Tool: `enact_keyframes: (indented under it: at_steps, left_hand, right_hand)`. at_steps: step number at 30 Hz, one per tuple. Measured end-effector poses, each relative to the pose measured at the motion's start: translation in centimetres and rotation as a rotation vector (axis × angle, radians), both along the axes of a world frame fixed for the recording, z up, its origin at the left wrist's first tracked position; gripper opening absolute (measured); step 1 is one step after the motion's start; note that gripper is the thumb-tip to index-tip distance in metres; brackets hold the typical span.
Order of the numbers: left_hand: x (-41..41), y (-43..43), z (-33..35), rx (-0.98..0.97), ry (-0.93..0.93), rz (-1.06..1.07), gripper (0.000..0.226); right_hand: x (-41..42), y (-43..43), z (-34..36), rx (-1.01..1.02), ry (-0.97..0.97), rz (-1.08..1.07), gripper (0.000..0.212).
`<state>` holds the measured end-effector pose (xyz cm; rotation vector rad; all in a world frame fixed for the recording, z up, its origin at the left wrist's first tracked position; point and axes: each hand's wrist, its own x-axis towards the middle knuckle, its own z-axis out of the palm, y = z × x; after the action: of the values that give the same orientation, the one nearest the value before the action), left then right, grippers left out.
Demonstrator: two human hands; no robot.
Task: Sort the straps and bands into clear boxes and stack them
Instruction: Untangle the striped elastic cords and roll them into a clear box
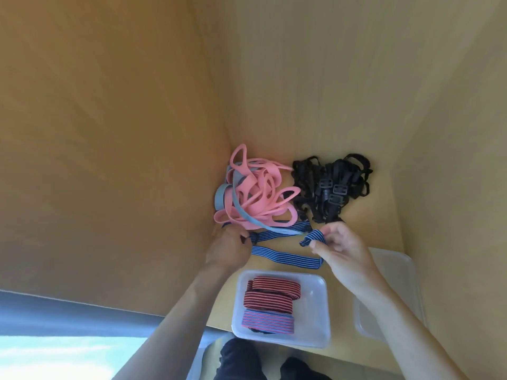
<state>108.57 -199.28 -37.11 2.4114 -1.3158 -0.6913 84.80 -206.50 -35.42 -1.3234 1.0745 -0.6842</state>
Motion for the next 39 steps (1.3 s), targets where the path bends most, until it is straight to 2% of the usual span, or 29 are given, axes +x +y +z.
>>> enact_keyframes:
  at_steps: [2,6,10,13,16,19,23,27,31,33,36,39]
  left_hand:
    - [-0.1,-0.8,-0.6,0.047,-0.114,-0.051,0.012]
    - [-0.3,-1.2,-2.3,0.103,-0.229,-0.064,0.039]
    - [0.0,-1.9,-2.8,0.054,-0.268,-0.079,0.034]
    - [0.6,-2.3,-2.2,-0.044,-0.154,-0.052,0.025]
    - [0.8,-2.7,-1.5,-0.086,-0.101,-0.007,0.029]
    - [0.9,-2.5,-0.2,-0.231,-0.072,0.058,0.028]
    - [1.1,-2.3,2.6,-0.350,0.104,0.194,0.020]
    - [1.5,-2.8,6.1,-0.516,0.236,0.259,0.021]
    - [1.6,-3.1,9.3,-0.537,0.410,0.333,0.022]
    - [1.6,-3.2,10.6,-0.501,0.505,0.316,0.020]
    - [1.5,-3.4,12.3,-0.491,0.525,0.308,0.014]
    - [1.5,-3.9,14.3,-0.557,0.446,0.268,0.011]
  right_hand:
    - [-0.6,0.0,0.4,0.046,-0.085,-0.043,0.018]
    - [-1.4,0.1,1.3,0.219,-0.328,-0.163,0.026]
    - [-1.9,0.2,2.4,0.276,-0.481,-0.206,0.028]
    - [-2.5,0.1,3.6,0.238,-0.540,-0.221,0.024]
    - [-3.2,-0.5,4.8,0.222,-0.580,-0.218,0.024]
    - [-3.9,-1.3,5.4,0.207,-0.602,-0.208,0.023]
    - [-4.1,-1.9,6.3,0.139,-0.626,-0.157,0.021]
    - [-4.2,-2.4,8.1,0.073,-0.697,-0.074,0.026]
    - [-3.9,-2.6,10.5,0.045,-0.768,-0.027,0.013]
    - [-3.5,-2.5,11.8,0.033,-0.741,-0.032,0.009]
    - [-2.8,-2.5,13.1,-0.019,-0.648,-0.074,0.018]
    - [-2.3,-2.5,14.1,-0.058,-0.643,-0.092,0.017]
